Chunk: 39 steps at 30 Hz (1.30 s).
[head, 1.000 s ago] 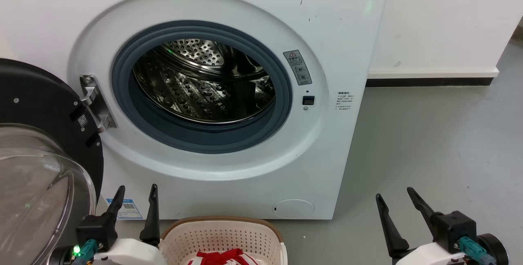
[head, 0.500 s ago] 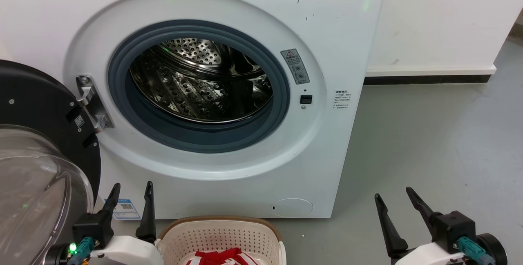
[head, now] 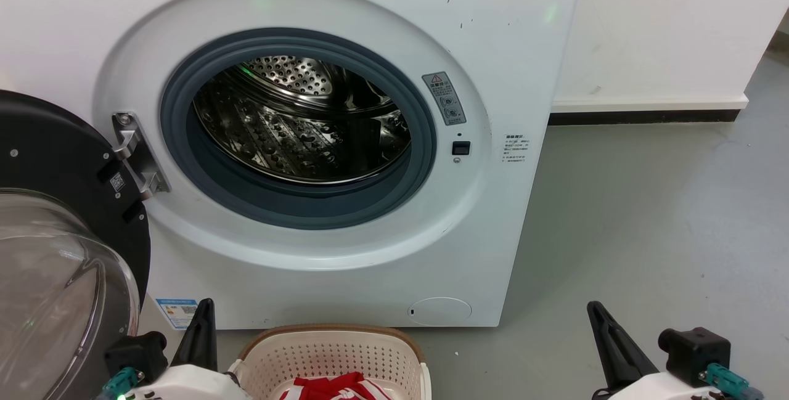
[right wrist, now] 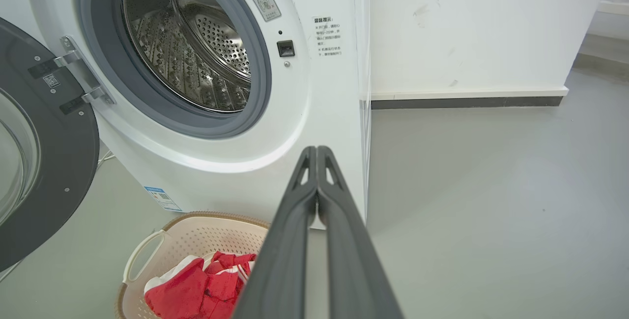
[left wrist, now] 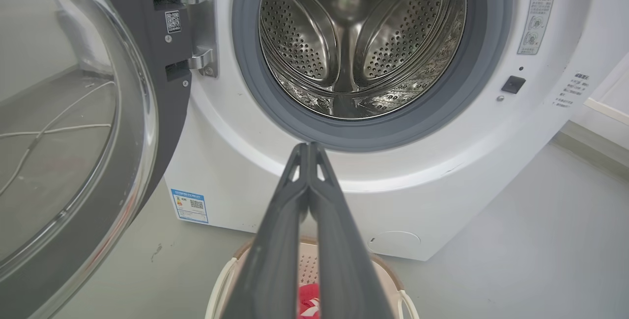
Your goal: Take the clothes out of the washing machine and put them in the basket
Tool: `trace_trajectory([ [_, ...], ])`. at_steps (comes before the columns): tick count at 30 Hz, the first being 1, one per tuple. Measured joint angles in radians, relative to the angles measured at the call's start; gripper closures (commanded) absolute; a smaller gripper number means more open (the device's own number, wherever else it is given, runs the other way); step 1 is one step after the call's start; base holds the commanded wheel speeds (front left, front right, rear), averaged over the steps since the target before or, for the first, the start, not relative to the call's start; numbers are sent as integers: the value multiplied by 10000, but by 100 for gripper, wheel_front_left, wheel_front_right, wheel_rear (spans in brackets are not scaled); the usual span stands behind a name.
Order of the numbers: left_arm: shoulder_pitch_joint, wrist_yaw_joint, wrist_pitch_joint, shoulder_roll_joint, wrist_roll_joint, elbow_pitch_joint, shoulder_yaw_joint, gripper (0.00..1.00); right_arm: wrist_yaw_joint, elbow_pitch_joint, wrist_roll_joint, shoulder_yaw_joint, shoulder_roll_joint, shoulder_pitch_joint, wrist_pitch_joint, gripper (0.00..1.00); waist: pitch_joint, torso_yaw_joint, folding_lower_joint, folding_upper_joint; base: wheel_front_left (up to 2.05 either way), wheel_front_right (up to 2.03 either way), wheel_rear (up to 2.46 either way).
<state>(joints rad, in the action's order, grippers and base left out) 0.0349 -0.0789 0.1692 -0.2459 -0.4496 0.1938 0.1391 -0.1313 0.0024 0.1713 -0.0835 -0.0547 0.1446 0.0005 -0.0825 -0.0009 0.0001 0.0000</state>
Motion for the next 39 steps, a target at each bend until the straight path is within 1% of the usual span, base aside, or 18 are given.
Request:
trace_trajectory([
  [15,-204,391,-537,374,-2318,71,-493,100,0,523,3080,140,-148,-454,15,100,108,0,0,0,0,0,0],
  [16,-247,477,-633,437,-2740,82,-571,100,2,616,3636,180,-171,-546,17,100,129,1,0,0,0,0,0],
  [26,-414,713,-966,665,-4034,146,-857,100,2,861,5325,307,-236,-837,92,100,201,1,0,0,0,0,0],
  [39,-607,968,-1323,934,-5522,228,-1183,100,2,1154,7225,481,-288,-1106,178,100,294,3,1,0,0,0,0],
])
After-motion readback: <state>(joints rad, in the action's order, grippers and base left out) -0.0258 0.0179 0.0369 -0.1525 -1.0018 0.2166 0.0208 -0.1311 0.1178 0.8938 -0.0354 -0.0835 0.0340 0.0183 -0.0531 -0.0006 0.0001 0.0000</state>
